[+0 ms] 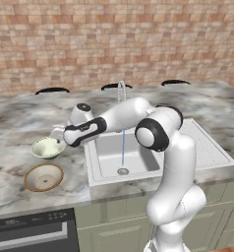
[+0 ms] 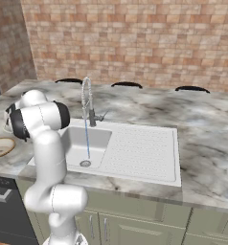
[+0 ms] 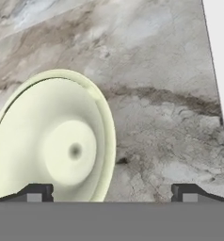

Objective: Rinse each bowl for a few seconds and place them down in the sink or on the counter.

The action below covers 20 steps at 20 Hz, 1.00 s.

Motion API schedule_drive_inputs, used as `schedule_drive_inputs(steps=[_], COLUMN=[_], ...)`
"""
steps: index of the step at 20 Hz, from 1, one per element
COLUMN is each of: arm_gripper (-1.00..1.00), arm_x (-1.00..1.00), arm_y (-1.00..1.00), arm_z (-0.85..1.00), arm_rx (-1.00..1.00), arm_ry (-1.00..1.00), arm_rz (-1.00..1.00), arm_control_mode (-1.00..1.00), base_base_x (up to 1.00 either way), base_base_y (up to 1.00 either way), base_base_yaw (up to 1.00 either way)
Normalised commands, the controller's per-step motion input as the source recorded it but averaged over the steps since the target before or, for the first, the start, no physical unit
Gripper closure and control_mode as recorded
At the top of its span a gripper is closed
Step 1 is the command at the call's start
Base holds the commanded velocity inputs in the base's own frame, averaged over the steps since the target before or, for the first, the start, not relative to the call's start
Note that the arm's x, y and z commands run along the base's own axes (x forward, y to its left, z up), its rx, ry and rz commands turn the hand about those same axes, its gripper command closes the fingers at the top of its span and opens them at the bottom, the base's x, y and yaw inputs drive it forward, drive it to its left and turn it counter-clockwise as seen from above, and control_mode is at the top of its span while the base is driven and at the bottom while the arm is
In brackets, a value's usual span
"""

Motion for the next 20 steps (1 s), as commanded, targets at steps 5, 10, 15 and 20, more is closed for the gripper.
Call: schedule_drive_inputs(steps=[5,10,15,20], arm_gripper=[-1.00,-1.00,-1.00,-1.00], arm_x=[0.04,0.07,0.09,0.11], arm_y=[0.20,0.19,0.13,0.16], arm_z=[-0.11,-0.15,-0.18,-0.18], arm_rx=[0.01,0.02,0.03,0.03], arm_ry=[0.01,0.00,0.01,0.01], arm_rz=[-0.03,-0.05,-0.05,-0.05], arm_control_mode=[-1.00,-1.00,-1.00,-1.00], base_base_x=[0.00,0.00,0.00,0.00], base_base_y=[0.00,0.00,0.00,0.00], base_base_yaw=[0.00,0.00,0.00,0.00])
